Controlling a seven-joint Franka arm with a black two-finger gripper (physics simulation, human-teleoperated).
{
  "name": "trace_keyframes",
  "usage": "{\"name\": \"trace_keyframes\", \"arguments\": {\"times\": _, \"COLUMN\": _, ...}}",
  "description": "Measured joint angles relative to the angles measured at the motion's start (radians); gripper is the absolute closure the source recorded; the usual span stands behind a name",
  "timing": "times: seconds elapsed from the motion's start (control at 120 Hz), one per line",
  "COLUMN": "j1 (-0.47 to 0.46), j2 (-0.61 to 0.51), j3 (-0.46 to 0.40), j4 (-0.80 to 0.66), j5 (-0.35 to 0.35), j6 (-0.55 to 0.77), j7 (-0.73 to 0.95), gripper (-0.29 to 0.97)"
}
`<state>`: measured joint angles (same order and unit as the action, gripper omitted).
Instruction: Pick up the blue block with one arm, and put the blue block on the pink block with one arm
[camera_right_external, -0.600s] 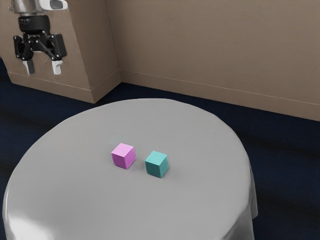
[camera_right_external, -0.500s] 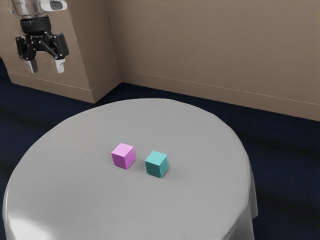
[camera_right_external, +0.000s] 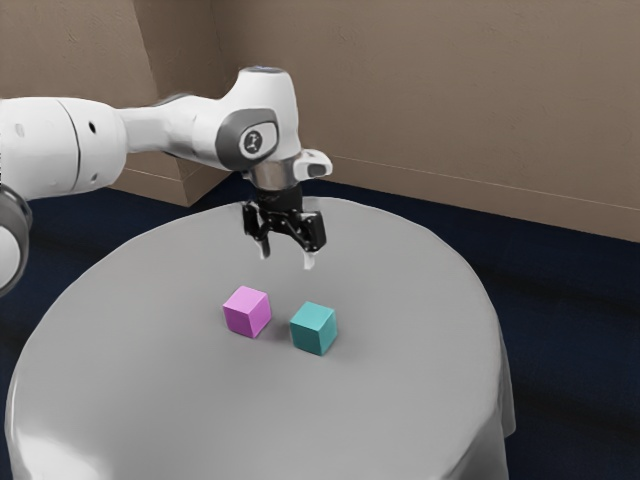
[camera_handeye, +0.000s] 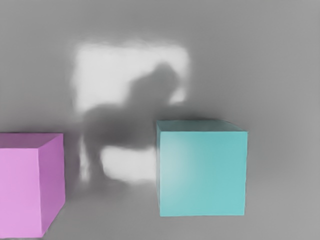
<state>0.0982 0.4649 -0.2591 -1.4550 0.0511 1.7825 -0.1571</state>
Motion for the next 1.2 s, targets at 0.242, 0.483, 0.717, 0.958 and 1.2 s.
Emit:
{"name": "trace_keyframes", "arguments": {"times": 0.242, "j1": 0.000, "j2": -0.066, "j3": -0.063, "j4": -0.283, "j5": 0.045, "j6": 0.284, "j7": -0.071, "gripper": 0.00}}
{"name": "trace_keyframes", "arguments": {"times": 0.483, "j1": 0.003, "j2": -0.002, "j3": -0.071, "j4": -0.326, "j5": 0.083, "j6": 0.451, "j7": -0.120, "gripper": 0.00}}
{"name": "trace_keyframes", "arguments": {"times": 0.717, "j1": 0.008, "j2": 0.061, "j3": -0.069, "j4": -0.285, "j5": 0.110, "j6": 0.500, "j7": -0.153, "gripper": 0.00}}
{"name": "trace_keyframes", "arguments": {"times": 0.958, "j1": 0.008, "j2": 0.049, "j3": -0.075, "j4": -0.324, "j5": 0.134, "j6": 0.511, "j7": -0.175, "gripper": 0.00}}
{"name": "trace_keyframes", "arguments": {"times": 1.2, "j1": 0.013, "j2": 0.068, "j3": -0.075, "j4": -0.328, "j5": 0.150, "j6": 0.516, "j7": -0.186, "gripper": 0.00}}
